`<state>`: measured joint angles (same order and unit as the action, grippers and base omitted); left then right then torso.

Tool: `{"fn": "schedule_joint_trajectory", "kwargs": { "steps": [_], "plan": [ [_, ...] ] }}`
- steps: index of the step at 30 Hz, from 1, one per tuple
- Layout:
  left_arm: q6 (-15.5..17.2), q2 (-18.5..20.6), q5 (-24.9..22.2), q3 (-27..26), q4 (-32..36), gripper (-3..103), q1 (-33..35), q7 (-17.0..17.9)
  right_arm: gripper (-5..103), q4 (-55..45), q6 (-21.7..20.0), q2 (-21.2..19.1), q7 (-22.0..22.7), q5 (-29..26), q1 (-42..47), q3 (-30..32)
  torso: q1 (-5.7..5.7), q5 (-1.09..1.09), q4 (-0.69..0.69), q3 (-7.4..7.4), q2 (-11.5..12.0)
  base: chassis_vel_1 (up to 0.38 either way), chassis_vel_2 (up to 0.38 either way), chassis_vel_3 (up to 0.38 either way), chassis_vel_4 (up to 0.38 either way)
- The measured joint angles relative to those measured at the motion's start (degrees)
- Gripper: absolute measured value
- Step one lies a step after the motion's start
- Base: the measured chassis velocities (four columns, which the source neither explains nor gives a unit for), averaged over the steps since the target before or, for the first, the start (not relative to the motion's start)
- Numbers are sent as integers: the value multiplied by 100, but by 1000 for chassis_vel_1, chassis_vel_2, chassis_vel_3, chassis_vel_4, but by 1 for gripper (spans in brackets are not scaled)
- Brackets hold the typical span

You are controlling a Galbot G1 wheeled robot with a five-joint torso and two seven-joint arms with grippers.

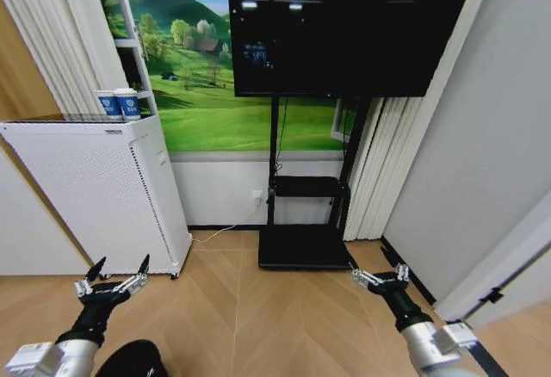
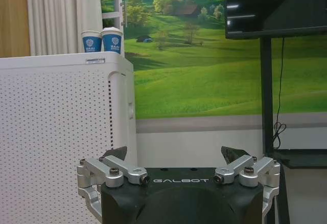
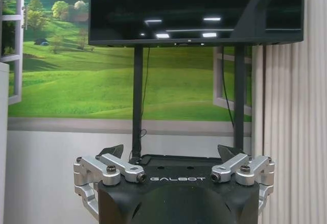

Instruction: Pick up the trash bin and place the garbage on the floor into it.

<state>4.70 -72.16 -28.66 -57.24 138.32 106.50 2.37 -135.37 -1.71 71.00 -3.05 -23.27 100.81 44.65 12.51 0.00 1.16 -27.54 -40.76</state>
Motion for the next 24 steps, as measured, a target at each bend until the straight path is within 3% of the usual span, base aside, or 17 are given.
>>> {"fn": "schedule_joint_trajectory", "kwargs": {
  "steps": [24],
  "plan": [
    [0,0,0,0,0,100,0,-1,100,0,0,0,0,0,0,0,4,0,0,6,0,-5,-4,-5,-5]
  ]
}}
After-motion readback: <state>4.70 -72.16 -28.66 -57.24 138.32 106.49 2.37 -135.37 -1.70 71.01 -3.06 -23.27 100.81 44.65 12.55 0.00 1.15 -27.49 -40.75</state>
